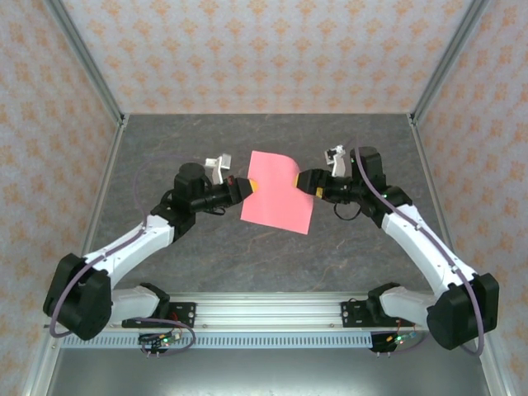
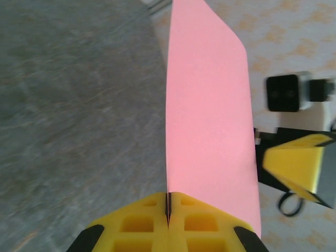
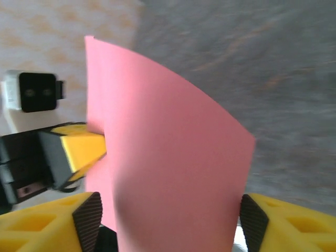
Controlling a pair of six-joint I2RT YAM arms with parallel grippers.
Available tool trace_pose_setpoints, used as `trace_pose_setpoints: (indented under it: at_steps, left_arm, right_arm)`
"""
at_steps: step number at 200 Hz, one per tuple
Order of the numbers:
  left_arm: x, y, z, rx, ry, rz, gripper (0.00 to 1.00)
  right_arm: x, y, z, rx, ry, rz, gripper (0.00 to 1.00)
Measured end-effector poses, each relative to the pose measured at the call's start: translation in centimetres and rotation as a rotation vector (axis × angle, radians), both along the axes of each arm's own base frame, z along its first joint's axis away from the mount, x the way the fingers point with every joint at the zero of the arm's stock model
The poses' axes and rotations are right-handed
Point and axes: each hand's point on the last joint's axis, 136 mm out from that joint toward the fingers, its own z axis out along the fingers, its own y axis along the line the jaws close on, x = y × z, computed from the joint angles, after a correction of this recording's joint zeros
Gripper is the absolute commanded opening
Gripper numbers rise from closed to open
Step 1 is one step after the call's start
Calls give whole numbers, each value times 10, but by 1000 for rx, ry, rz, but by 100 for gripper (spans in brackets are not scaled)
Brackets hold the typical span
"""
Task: Fold a paper plane with a square sheet of paper (fold left side to right side)
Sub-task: Place a square sheet of paper at the center of the table.
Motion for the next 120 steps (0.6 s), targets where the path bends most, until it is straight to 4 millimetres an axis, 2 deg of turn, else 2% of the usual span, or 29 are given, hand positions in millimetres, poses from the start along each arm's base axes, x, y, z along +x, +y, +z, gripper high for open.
trace_pose_setpoints:
  at_steps: [25,40,62,87,110,120]
  left_arm:
    - [8,10,-66,102,130,75,0]
    - [11,17,-102,167,198,111,0]
    - [14,27,-141,264,260,141,0]
    - [21,42,-165,321,302,176,0]
    - [28,57,-169,348,304,217,0]
    - [30,59,-169,355,297,219,0]
  right_arm:
    - [8,-19,-38,-149,57,-74,76]
    - [11,-24,-59,-197,94,-96,67]
    - [10,-27,-92,-231,174,-109,53]
    - [13,-23,-128,-237,265,-116,33]
    - [17,-12,-150,-224,323,-118,20]
    - [20,-5,-156,-216,328,-112,17]
